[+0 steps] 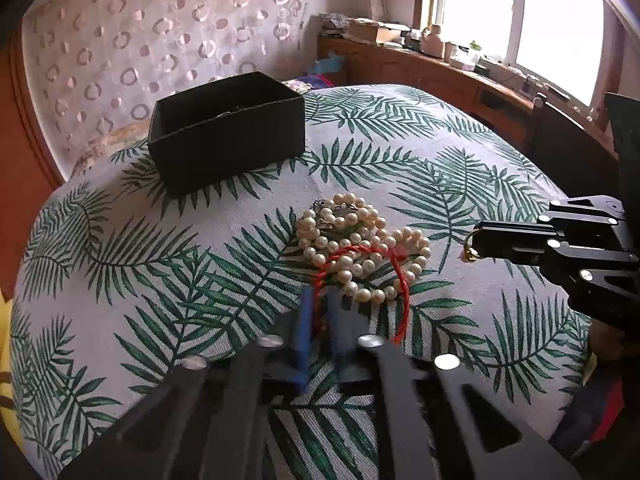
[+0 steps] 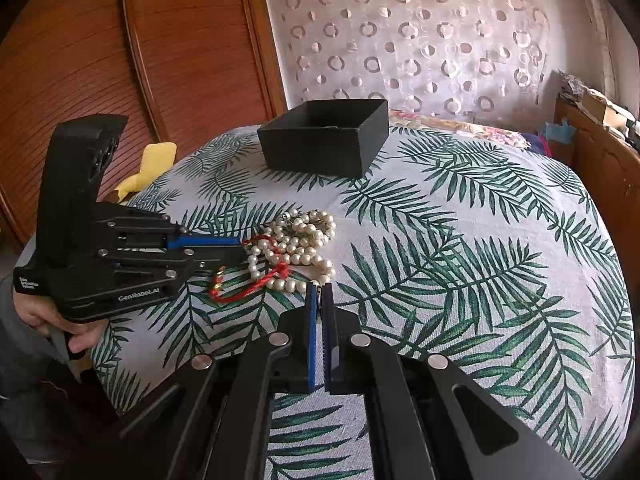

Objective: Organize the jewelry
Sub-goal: 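Grasp a pearl strand with the right tool while the left tool grasps the red bead bracelet, then carry pearls and red beads into the black box and open both tools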

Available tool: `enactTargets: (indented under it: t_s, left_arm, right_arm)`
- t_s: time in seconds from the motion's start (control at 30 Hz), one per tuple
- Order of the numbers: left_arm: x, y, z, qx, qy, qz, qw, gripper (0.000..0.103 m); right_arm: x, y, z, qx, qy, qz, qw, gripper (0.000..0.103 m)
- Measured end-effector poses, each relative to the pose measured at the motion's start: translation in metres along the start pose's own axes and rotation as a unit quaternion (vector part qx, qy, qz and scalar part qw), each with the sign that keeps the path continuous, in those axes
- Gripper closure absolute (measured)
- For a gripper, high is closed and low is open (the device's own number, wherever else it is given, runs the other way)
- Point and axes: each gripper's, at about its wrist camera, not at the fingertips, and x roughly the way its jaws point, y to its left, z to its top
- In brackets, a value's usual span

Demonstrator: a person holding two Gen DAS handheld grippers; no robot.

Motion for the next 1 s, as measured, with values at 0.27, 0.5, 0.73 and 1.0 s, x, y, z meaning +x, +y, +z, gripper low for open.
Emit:
enactTargets:
  t_s: [0.27,0.5,0.73,1.0]
  left_arm:
    - [-0.015,0.007,-0.002,-0.012,-0.020,-0.011,0.9997,0.101]
    - [-0.040,0.015,0.017,-0.020,-0.059,0.000,0.9980,0.101]
    - [-0.048,0.031,0.038,-0.028,-0.082,0.014,0.9961,0.101]
    - [-0.042,0.059,0.065,-0.044,-0.096,0.029,0.9940,0.101]
  right_arm:
    - [-0.001,0.005,0.005,-0.006,-0.003,0.002,1.000,0.100]
    - [-0.006,0.011,0.027,-0.022,-0.019,0.002,1.000,0.100]
    - [0.000,0.015,0.060,-0.044,-0.032,0.002,0.998,0.100]
    - [0.018,0.015,0.110,-0.061,-0.054,0.010,0.997,0.100]
